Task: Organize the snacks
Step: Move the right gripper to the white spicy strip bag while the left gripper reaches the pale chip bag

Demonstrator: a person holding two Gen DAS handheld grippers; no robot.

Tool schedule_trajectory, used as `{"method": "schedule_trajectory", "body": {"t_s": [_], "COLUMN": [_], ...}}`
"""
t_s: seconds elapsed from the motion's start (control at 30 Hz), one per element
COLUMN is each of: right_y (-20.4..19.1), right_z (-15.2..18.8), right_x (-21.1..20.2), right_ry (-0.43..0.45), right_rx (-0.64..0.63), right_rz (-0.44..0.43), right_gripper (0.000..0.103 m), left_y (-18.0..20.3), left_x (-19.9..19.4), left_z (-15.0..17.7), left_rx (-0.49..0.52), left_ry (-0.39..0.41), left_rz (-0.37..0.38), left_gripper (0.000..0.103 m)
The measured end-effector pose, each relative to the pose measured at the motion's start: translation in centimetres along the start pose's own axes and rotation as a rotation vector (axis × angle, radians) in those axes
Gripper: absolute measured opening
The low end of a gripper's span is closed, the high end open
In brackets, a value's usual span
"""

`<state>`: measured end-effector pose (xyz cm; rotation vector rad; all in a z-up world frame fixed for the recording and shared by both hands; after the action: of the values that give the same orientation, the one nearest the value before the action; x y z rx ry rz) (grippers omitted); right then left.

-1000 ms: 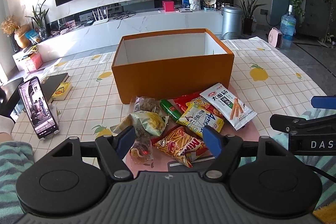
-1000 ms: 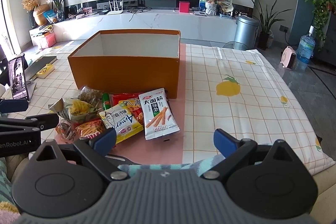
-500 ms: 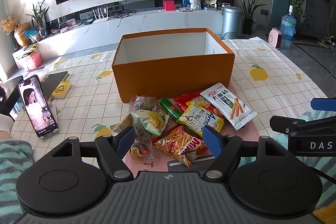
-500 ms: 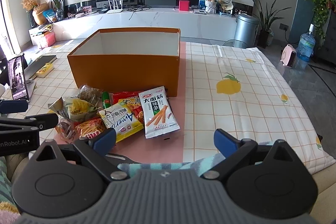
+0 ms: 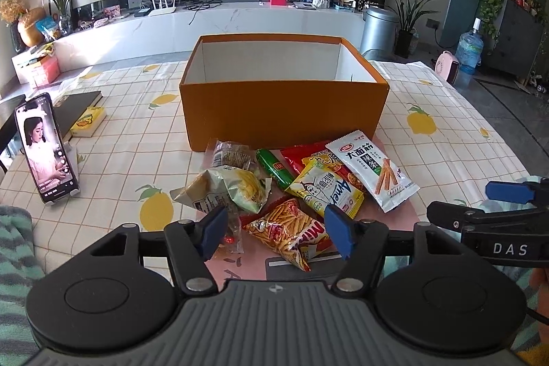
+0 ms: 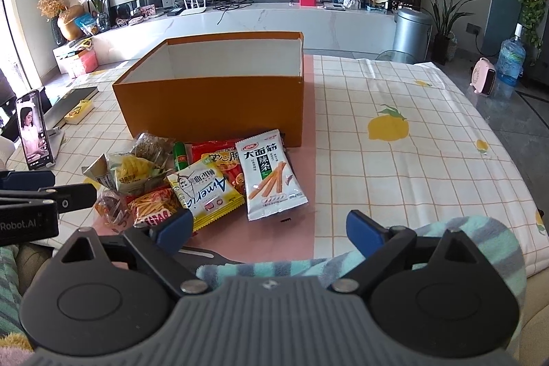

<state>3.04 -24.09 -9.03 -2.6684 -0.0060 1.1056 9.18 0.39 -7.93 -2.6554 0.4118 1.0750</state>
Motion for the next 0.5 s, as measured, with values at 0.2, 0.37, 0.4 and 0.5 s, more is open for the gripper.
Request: {"method": "schedule_trajectory", "body": {"t_s": [0.2,0.37,0.4,0.5], "right_y": [-0.9,-1.0,-1.0,-0.9], "right_z": [-0.1,-0.8,-1.0,-1.8], "right_x": [2.7,5.4,6.0,7.8], "right_ry": [-0.031,-0.049,-0.052,-0.055], "right_rx": [-0.048,-0.079,-0.083,-0.088], "right_rz": [-0.022,-0.011,-0.01,-0.005], "right_gripper": [0.074,0.073,0.073,0.073], "left_y": [-0.5,-1.8,-2.1,-3.1], "left_x": [2.1,4.2,4.6,5.5], "left_z": [0.6,0.9,0.8,0.2], "left_rx": [-0.06,-0.099,-0.095,-0.093], "left_ry": [-0.047,-0.092,-0.093,-0.08], "left_rz": [0.054,0.029,0.017,-0.006], "left_gripper": [0.075,0.083,0.084,0.087]}}
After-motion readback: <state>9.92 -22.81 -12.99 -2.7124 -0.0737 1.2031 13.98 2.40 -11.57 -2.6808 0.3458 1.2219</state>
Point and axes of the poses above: each gripper's, at about its wrist camera, not at the fingertips, and x roughly the way its jaws point, y to its right, z to its underside, the point moved 10 cm from there along x, roughly the way its jaws point, and after that the axes turned 14 degrees about x, right-handed, at the moved point
